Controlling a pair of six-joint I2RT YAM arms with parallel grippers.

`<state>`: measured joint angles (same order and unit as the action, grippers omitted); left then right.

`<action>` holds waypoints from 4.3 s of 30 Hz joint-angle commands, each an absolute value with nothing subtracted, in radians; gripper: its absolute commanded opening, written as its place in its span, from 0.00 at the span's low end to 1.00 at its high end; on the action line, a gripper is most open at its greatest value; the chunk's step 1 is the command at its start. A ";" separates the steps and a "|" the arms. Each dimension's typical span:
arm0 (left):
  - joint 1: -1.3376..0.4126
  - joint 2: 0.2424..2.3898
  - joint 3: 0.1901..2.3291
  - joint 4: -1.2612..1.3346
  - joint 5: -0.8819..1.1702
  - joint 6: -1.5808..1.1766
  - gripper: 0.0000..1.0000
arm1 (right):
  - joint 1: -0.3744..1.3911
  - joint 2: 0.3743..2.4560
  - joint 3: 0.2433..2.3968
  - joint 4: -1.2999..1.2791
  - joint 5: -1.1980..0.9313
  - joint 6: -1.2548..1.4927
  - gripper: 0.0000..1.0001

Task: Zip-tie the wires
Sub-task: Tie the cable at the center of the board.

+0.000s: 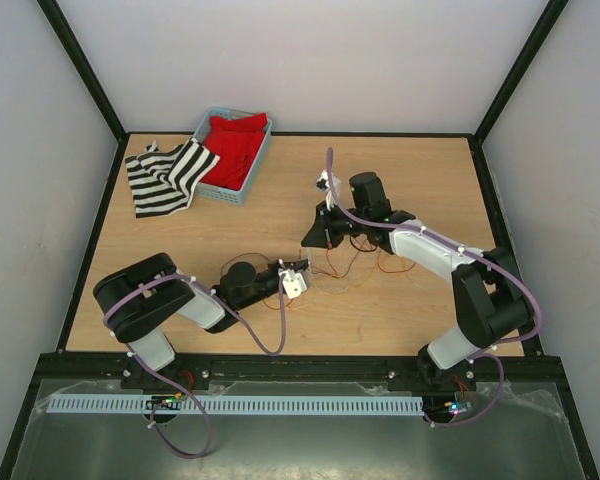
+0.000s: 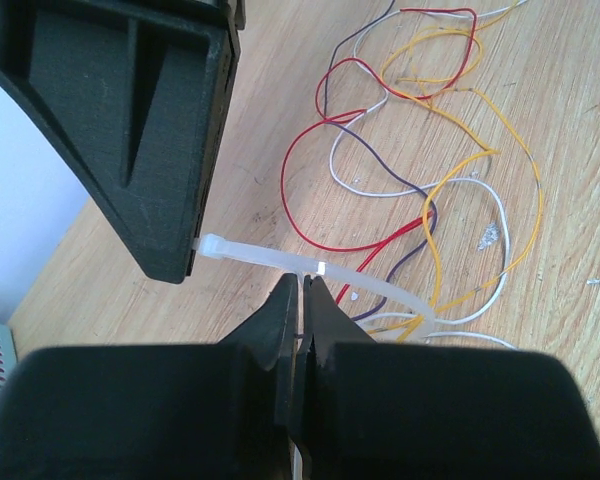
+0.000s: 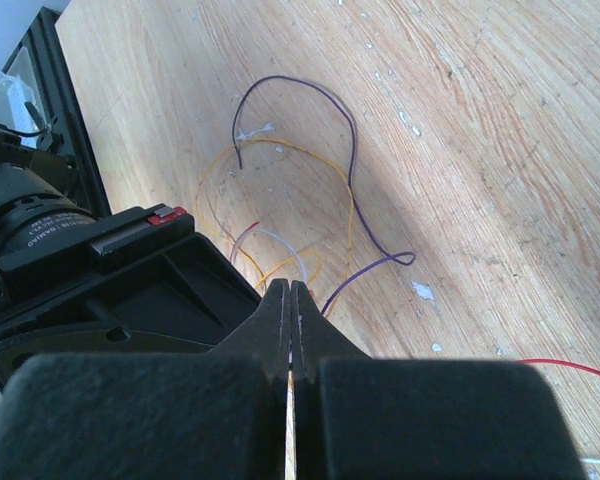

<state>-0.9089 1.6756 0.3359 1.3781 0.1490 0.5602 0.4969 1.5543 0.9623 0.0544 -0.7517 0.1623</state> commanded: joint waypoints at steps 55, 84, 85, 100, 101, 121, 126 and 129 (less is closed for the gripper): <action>-0.718 1.373 0.292 1.374 0.504 0.153 0.59 | 0.472 1.321 0.836 0.110 -1.116 0.240 0.00; -0.824 1.466 0.387 1.412 0.519 0.160 0.25 | 0.472 1.277 0.812 0.194 -1.083 0.332 0.00; -0.826 1.466 0.387 1.418 0.518 0.154 0.22 | 0.471 1.277 0.812 0.198 -1.080 0.335 0.00; -0.848 1.418 0.313 1.443 0.467 0.164 0.00 | 0.468 1.333 0.920 0.180 -0.860 0.371 0.00; -0.853 1.413 0.309 1.443 0.464 0.168 0.00 | 0.468 1.345 0.935 0.172 -0.844 0.374 0.00; -0.942 1.421 0.290 1.442 0.423 0.208 0.00 | 0.468 1.489 1.078 0.107 -0.704 0.304 0.00; -0.942 1.435 0.250 1.442 0.395 0.200 0.00 | 0.468 1.510 1.119 0.109 -0.696 0.300 0.00; -0.941 1.444 0.218 1.443 0.356 0.157 0.00 | 0.468 1.523 1.132 0.112 -0.711 0.307 0.00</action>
